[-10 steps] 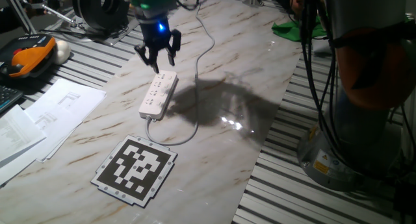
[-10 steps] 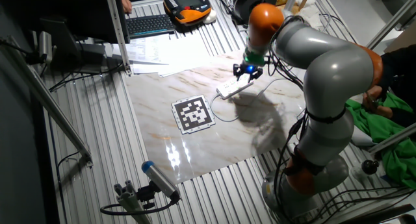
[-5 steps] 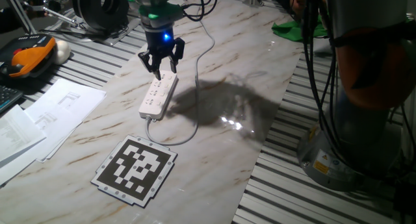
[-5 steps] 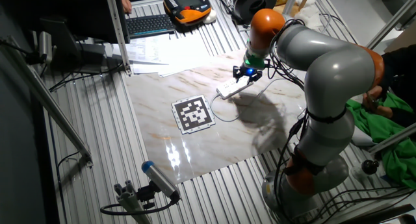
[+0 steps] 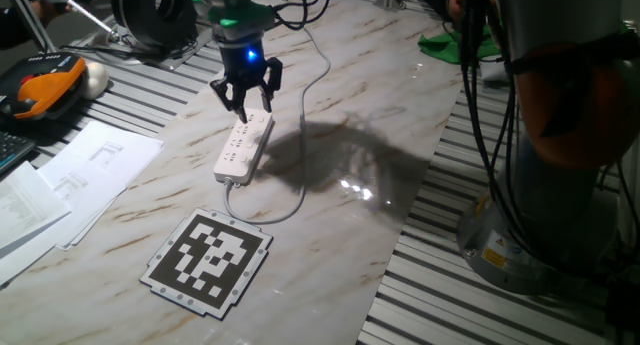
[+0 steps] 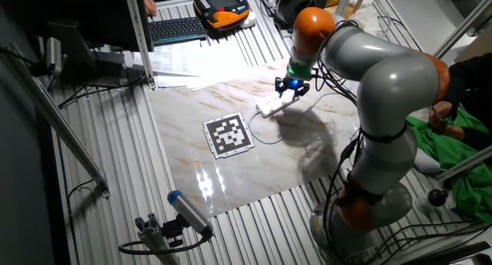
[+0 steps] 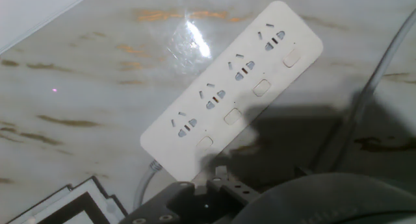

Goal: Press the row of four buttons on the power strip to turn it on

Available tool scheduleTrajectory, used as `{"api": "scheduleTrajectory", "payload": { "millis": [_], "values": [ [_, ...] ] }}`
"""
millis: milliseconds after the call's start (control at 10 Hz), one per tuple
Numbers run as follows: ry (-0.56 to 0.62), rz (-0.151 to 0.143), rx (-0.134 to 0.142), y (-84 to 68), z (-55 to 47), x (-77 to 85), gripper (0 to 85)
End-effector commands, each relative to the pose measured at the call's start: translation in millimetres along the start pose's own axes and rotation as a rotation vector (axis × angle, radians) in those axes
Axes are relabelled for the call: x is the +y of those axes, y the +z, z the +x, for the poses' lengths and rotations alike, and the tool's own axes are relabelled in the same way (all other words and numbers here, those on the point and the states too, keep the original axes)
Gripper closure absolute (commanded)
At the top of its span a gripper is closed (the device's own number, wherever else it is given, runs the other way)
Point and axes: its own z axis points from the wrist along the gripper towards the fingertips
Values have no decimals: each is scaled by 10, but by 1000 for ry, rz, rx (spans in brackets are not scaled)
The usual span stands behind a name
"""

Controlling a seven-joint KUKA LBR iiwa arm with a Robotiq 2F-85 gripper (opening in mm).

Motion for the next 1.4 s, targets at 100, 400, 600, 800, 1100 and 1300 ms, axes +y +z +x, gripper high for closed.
{"api": "scheduleTrajectory", "payload": {
  "millis": [100,400,600,800,1100,1300],
  "values": [
    [33,36,-39,-1,1,2,170],
    [-57,10,-16,-1,1,2,170],
    [-103,-29,44,-1,1,2,170],
    [-83,-16,63,-1,1,2,170],
    [-23,2,52,89,31,118,170],
    [16,11,45,223,49,187,170]
  ]
}}
